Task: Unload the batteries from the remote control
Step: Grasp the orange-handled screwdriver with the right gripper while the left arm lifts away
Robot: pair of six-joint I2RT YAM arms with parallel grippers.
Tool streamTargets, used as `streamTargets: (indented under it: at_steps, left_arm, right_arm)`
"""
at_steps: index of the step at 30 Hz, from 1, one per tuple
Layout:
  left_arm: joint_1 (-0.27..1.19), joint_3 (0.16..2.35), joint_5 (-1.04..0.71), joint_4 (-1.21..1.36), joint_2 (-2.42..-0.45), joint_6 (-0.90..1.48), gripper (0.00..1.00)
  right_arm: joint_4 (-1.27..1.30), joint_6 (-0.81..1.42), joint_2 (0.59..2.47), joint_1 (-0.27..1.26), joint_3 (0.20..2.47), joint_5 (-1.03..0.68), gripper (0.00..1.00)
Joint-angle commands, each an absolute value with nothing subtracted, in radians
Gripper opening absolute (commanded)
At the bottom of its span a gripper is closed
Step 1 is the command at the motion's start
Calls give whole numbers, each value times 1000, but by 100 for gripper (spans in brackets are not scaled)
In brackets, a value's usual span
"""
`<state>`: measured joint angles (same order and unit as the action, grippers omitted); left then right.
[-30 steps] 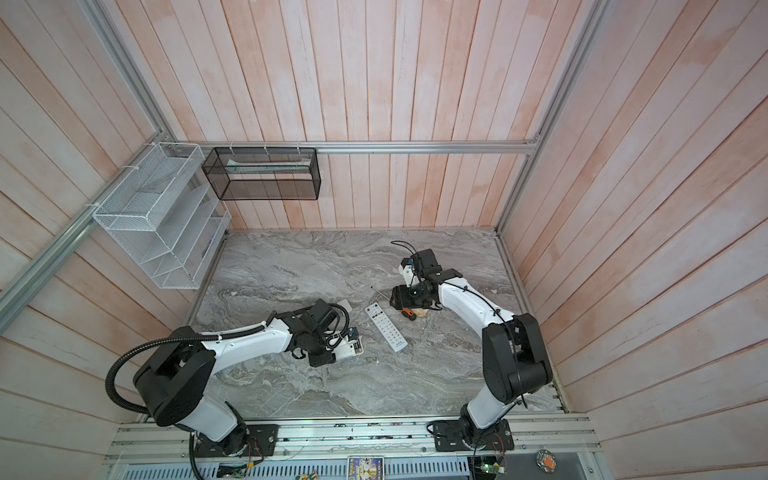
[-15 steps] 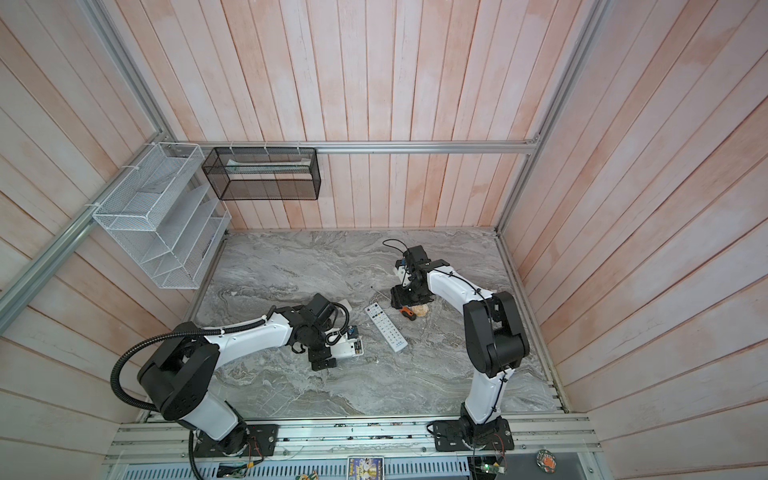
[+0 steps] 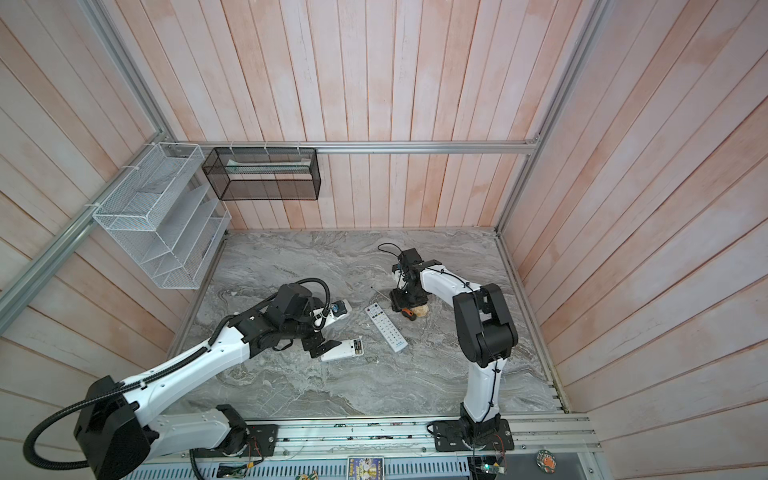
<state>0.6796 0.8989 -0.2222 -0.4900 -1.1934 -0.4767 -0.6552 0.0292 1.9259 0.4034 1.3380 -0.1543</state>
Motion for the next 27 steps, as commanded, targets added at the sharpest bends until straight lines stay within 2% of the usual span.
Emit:
streamTargets:
  at_steps: [1,6,11,19,27]
  left_arm:
    - [669,899,-265,-413,-1124,-267,100]
    - [654,897,-302,-363,-1060,-31,100]
    - [607,890,-417,-354,-1057,154,100]
    - [575,815,-520,-256,-1027,317,100]
    - [559,737,-569,-106,-1002,486,100]
  right_arm:
    - [-671,12,1962,418,1357,-144,62]
    - [-672,6,1971,427,1355,-147,54]
    - [-659,4,1968,430,1339,-153,47]
    - [-637,3,1955,431,1313,-154,28]
    - [-575,3,1859,430,1263,-171,22]
